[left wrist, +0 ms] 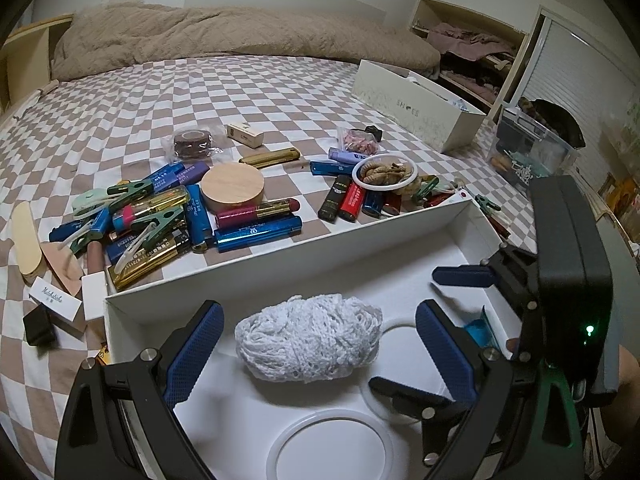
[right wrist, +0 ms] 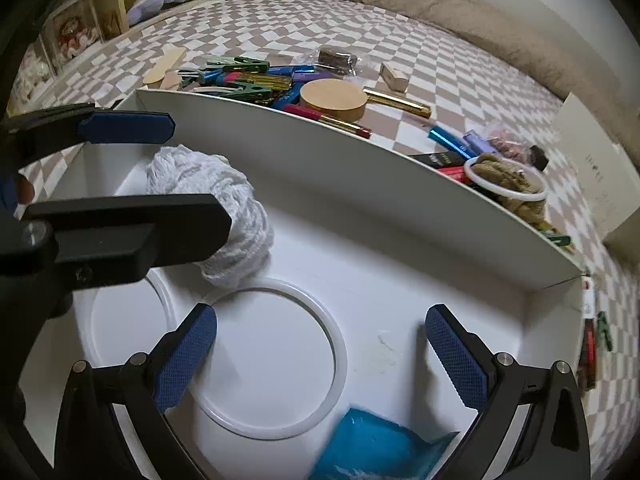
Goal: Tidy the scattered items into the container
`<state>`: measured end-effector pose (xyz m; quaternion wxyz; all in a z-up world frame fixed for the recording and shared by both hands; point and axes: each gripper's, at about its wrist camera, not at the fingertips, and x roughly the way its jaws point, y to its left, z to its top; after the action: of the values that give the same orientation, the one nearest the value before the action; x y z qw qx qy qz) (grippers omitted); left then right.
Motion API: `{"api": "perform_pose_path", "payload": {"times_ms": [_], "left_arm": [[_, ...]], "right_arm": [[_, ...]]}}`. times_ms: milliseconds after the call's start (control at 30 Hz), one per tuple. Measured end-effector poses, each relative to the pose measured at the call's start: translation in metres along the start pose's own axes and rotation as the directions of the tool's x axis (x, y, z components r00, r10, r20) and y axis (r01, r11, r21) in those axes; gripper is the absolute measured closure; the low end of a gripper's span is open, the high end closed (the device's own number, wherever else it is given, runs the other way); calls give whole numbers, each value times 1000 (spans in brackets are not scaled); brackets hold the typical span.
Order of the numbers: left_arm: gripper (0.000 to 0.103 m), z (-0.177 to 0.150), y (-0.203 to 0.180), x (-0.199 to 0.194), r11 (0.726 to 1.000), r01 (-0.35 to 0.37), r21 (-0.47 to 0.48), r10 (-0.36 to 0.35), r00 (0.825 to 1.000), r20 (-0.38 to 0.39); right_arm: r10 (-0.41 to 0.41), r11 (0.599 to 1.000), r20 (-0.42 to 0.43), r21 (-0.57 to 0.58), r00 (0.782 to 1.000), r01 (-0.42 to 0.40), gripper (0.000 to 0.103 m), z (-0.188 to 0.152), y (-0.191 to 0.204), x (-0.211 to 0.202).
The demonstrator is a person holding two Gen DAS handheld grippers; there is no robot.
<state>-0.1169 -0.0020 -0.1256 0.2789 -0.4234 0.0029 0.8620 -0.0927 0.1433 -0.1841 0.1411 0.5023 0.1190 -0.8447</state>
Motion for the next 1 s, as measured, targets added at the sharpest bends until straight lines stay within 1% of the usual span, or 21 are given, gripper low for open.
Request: {"api": "perform_pose_path", "payload": {"times_ms": [233, 367, 567, 733, 1000], "left_arm": [[5, 0, 2, 0, 1000, 3, -8, -3, 1000, 0], [5, 0, 2, 0, 1000, 4, -8, -4, 1000, 3], [5, 0, 2, -1, 1000, -1, -5, 1, 1000, 7], [5, 0, 0, -2, 1000, -13, 8, 13, 1000, 10], [5, -1, -2, -1, 999, -29, 23, 28, 1000, 11]], "right_arm": [[6, 1000, -3, 15, 1000, -6, 0, -1, -3, -2], [14, 999, 8, 45, 1000, -14, 0, -5, -12, -12], [0, 996, 49, 86, 999, -4, 0, -12, -26, -34], [-41, 993, 94, 110, 995, 30, 0, -19, -42, -49], [-57, 986, 170, 166, 984, 28, 0, -29, -56, -61]]}}
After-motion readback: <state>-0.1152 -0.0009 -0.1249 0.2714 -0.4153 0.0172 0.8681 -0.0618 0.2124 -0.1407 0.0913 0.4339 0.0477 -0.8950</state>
